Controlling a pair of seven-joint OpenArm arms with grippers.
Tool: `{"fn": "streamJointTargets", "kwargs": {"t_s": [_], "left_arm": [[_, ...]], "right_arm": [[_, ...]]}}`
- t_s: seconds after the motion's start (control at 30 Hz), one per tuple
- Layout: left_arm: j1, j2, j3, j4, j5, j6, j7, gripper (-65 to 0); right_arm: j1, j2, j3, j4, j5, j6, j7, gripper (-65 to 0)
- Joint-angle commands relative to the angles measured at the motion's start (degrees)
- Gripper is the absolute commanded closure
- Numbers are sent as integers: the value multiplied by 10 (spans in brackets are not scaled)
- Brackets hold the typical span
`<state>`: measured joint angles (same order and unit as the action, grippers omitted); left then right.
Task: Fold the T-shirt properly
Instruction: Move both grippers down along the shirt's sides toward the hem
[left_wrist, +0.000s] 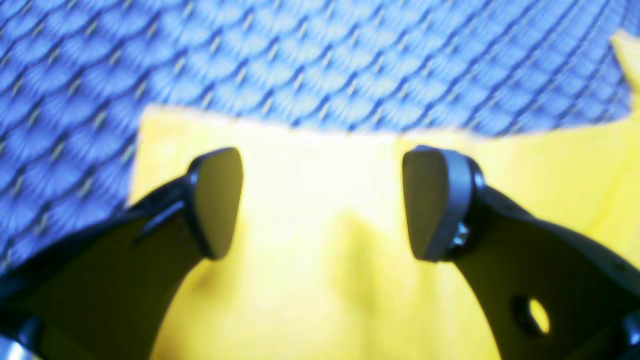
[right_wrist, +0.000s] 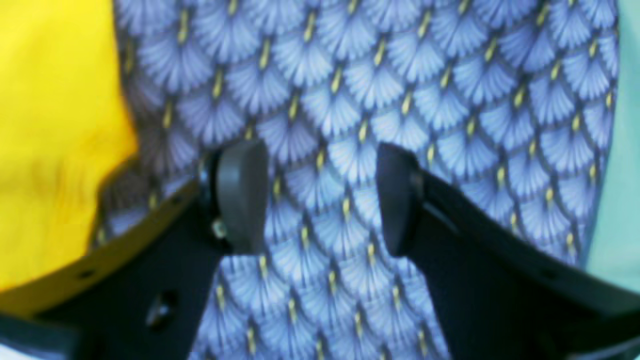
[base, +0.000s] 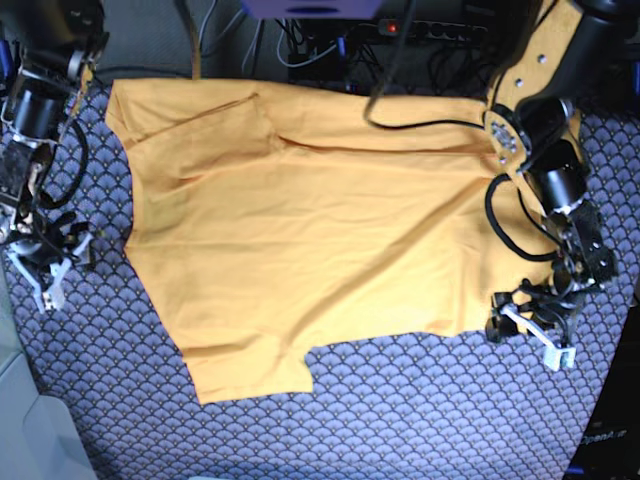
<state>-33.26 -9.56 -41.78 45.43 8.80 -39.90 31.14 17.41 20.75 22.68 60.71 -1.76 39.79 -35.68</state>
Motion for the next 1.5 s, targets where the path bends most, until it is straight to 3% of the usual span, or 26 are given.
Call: {"fn": "streamJointTargets", "kwargs": {"t_s": [0.0,0.2,0.3,0.47,0.57,0.9,1.0,1.07,1.23,1.47], "left_arm": [[-27,-13,2,-10,-10,-1,-21,-486],[-59,-29,2,-89,-6,-1,-74,-486],[-59,-34,4,-102,-6,46,-96,-486],[-58,-47,55,-115,-6,76,-108,-486],[-56,-67,78,-118,-7,122,-113,-486],[-42,-79,103,-122,-6,137,-116,-486],[-45,-82,103,-178,-6,195,-162,-486],[-46,-88,103,-214,-6,216,-198,-486],[-53,-97,103,-262,-6,219,-240,-486],[-65,-97,116,-264,-6,220,-244,-486]], "right_arm": [[19,10,1,-4,-5,2,16,-355],[46,6,2,-28,-51,2,50,-355],[49,0,2,-28,-51,2,50,-355],[48,-8,2,-28,-51,2,50,-355],[45,-8,2,-26,-51,2,51,-355],[36,-9,3,-26,-51,2,47,-355],[36,-10,4,-26,-51,2,47,-355],[36,-10,4,-26,-51,2,47,-355],[35,-7,4,-26,-51,2,47,-355],[23,-10,4,-25,-51,2,50,-355]]}}
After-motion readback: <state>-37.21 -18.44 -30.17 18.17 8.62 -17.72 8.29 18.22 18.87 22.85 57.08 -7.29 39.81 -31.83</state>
